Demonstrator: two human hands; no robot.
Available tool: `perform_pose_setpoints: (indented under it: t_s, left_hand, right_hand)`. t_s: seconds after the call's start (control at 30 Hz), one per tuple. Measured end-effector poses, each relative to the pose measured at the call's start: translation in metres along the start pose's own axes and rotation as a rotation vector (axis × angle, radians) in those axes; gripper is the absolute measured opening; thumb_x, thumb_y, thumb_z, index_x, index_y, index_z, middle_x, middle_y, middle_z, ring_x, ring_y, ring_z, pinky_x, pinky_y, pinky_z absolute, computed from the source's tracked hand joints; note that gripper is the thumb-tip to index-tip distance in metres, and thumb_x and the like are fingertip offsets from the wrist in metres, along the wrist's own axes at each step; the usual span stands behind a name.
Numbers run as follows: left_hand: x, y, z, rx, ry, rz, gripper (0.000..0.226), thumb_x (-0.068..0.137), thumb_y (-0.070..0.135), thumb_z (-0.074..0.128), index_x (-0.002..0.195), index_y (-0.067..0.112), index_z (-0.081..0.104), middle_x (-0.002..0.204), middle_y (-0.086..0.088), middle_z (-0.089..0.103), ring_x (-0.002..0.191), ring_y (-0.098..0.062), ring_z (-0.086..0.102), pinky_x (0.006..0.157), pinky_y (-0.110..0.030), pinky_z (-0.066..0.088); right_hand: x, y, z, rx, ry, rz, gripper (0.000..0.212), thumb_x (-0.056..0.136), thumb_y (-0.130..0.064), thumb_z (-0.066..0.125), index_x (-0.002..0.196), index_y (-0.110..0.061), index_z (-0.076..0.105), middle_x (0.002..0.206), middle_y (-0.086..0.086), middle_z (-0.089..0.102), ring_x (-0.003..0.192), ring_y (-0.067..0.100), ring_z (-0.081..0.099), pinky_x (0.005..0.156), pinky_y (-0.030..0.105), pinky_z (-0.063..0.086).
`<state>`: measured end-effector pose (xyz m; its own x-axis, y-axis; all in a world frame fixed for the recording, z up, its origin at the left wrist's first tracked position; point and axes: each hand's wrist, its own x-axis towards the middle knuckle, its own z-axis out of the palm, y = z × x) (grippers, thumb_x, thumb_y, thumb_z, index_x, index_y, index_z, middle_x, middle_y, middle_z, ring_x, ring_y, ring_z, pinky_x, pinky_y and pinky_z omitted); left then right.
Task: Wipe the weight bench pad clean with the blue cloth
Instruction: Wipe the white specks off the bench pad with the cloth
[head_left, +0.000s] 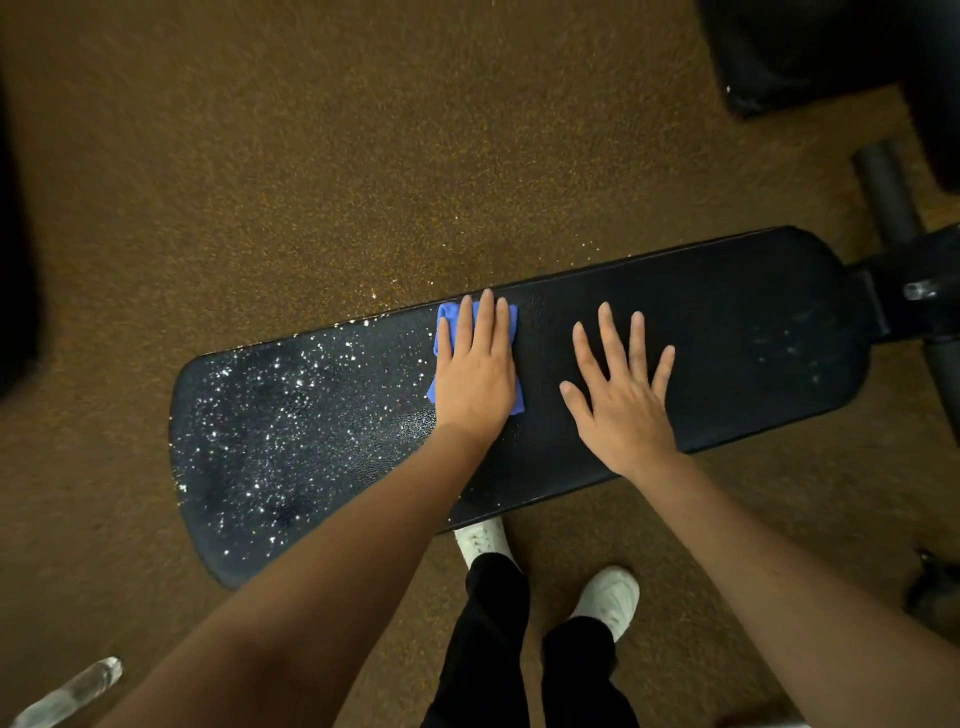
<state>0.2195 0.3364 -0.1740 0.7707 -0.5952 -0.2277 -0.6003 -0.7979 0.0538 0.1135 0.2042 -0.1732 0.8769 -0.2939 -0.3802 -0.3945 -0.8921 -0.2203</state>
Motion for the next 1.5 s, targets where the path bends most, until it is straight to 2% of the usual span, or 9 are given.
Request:
perform_pose_setpoints:
  t_s: [0.2,0.4,0.57,0.73,0.87,1.0,1.2,1.43,1.5]
  left_hand:
    - [0.024,0.005,-0.007,-0.103,-0.018,-0.049,0.054,0.089,0.02,0.023,0.139,0.003,0.034,0.137,-0.012,0.045,0.131,-0.034,0.035,0.109,-0.051,0.023]
    - [0.038,0.01,-0.007,-0.074,-0.018,0.139,0.052,0.095,0.018,0.026,0.146,0.008,0.018,0.148,-0.008,0.031,0.138,-0.031,0.02,0.114,-0.045,0.012]
    - [0.026,-0.033,-0.005,-0.13,0.05,-0.04,0.055,0.091,0.024,0.016,0.142,0.006,0.029,0.144,-0.011,0.037,0.135,-0.029,0.029,0.112,-0.046,0.015]
    - [0.036,-0.015,-0.008,-0.192,0.035,-0.135,0.067,0.084,0.026,0.005,0.139,0.003,0.034,0.138,-0.012,0.044,0.128,-0.03,0.036,0.11,-0.044,0.021]
    - [0.036,0.0,-0.007,-0.17,0.007,0.047,0.051,0.093,0.018,0.021,0.141,0.003,0.029,0.145,-0.013,0.036,0.135,-0.033,0.027,0.112,-0.045,0.018]
    - [0.003,-0.031,0.002,0.011,0.008,0.323,0.051,0.093,0.025,0.024,0.141,0.008,0.033,0.15,-0.009,0.031,0.138,-0.032,0.026,0.109,-0.052,0.022]
    - [0.027,-0.041,-0.003,-0.114,-0.007,-0.004,0.048,0.099,0.026,0.026,0.144,0.009,0.026,0.154,-0.007,0.018,0.141,-0.029,0.016,0.111,-0.051,0.014]
    - [-0.017,-0.034,0.009,0.023,0.007,0.325,0.048,0.095,0.025,0.027,0.138,0.007,0.038,0.148,-0.011,0.033,0.135,-0.032,0.032,0.108,-0.052,0.028]
    - [-0.012,-0.04,0.006,0.041,0.006,0.278,0.048,0.096,0.026,0.025,0.14,0.009,0.037,0.15,-0.009,0.03,0.137,-0.029,0.029,0.108,-0.051,0.027]
  right_hand:
    - [0.0,-0.002,0.002,-0.017,-0.005,0.015,0.066,0.091,-0.053,0.014,0.149,-0.026,-0.002,0.156,0.003,-0.018,0.141,0.03,-0.022,0.108,0.057,-0.012]
    - [0.001,-0.003,0.004,-0.039,-0.006,0.022,0.068,0.091,-0.05,0.024,0.149,-0.025,0.0,0.156,0.003,-0.018,0.141,0.031,-0.021,0.109,0.06,-0.008]
    - [0.0,-0.002,0.002,-0.026,-0.014,0.007,0.068,0.091,-0.05,0.023,0.15,-0.024,0.0,0.157,0.003,-0.017,0.141,0.031,-0.021,0.109,0.059,-0.008]
    - [0.001,-0.003,0.002,-0.048,-0.034,0.024,0.07,0.091,-0.051,0.024,0.149,-0.025,-0.005,0.156,0.003,-0.021,0.14,0.032,-0.023,0.109,0.06,-0.009]
    - [0.001,-0.003,0.002,-0.056,-0.038,0.023,0.07,0.092,-0.052,0.025,0.149,-0.026,-0.007,0.155,0.003,-0.023,0.14,0.031,-0.025,0.109,0.059,-0.01]
    - [0.001,-0.001,0.001,-0.044,-0.033,0.009,0.07,0.093,-0.05,0.029,0.149,-0.025,-0.005,0.155,0.003,-0.022,0.14,0.031,-0.023,0.109,0.059,-0.01]
    - [0.0,-0.002,0.004,-0.055,-0.01,0.006,0.071,0.091,-0.051,0.026,0.149,-0.024,-0.003,0.156,0.005,-0.018,0.141,0.033,-0.021,0.108,0.06,-0.01]
    - [0.0,-0.002,0.002,-0.046,-0.036,0.006,0.071,0.092,-0.051,0.027,0.149,-0.025,-0.006,0.155,0.004,-0.022,0.14,0.031,-0.025,0.109,0.06,-0.009]
    - [0.0,-0.002,0.001,-0.038,-0.037,0.004,0.069,0.093,-0.05,0.026,0.149,-0.025,-0.006,0.155,0.004,-0.022,0.139,0.031,-0.025,0.109,0.06,-0.01]
